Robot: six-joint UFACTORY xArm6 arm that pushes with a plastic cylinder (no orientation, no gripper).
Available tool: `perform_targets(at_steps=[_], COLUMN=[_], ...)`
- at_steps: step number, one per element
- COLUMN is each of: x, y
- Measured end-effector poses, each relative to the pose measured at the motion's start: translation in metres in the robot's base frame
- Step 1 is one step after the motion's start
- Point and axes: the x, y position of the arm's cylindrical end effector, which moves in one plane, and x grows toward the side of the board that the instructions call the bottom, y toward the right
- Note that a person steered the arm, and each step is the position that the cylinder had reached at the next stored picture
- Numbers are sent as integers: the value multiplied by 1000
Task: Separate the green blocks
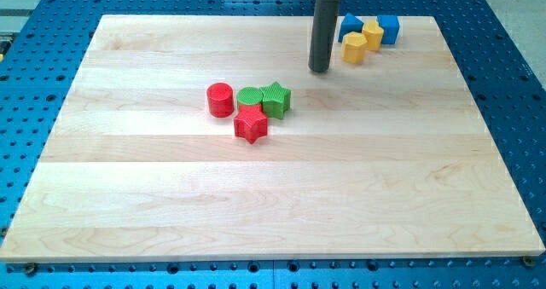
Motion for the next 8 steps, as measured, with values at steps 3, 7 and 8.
perform_targets(at_steps=[3,7,8], x=[106,51,37], y=[2,-87,-68])
